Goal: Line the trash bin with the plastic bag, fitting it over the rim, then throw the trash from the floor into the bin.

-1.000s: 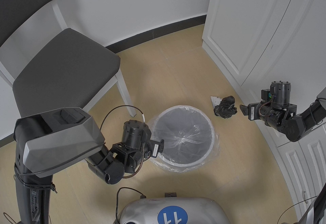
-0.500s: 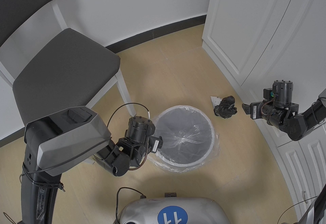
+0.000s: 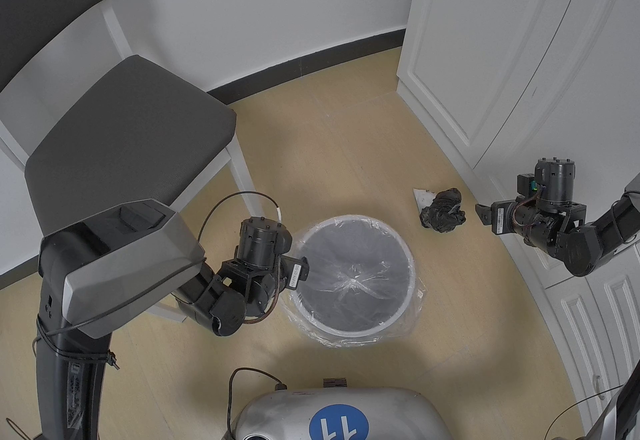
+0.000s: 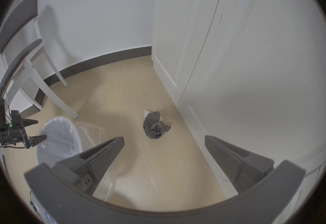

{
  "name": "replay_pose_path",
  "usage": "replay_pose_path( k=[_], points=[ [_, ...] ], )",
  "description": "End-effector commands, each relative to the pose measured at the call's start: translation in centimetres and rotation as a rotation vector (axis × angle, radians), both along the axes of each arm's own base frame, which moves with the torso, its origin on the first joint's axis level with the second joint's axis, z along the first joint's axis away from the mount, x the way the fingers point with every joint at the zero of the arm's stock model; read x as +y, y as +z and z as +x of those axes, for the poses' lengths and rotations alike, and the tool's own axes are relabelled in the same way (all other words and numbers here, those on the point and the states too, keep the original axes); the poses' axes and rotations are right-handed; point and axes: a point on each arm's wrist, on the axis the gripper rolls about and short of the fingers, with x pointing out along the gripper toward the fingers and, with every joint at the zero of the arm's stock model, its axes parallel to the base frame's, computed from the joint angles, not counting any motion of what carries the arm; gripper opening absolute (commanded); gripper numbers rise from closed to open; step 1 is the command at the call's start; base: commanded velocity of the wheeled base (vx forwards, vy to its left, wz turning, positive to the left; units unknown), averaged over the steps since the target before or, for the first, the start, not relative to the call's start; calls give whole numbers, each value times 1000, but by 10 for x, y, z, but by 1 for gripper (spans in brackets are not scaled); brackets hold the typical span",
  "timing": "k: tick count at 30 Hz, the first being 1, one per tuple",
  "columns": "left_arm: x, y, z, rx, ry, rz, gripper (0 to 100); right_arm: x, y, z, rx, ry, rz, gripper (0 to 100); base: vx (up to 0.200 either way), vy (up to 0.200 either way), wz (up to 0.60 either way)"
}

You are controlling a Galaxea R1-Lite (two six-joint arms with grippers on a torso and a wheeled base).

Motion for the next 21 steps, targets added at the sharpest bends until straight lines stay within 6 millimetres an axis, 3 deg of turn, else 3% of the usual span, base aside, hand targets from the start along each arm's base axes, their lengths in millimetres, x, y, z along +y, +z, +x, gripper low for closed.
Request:
replay_pose_path(
  k=[1,12,21],
  points=[
    [-11,10,1,-17,-22,-7,100,0,-1,1,4,0,-1,100,0,0,0],
    [-23,14,13,-1,-31,2,100,-1,-1,1,2,-1,0,100,0,0,0],
    [-12,14,31,5,9,4,100,-3,0,1,-1,-9,0,100,0,0,0]
  ],
)
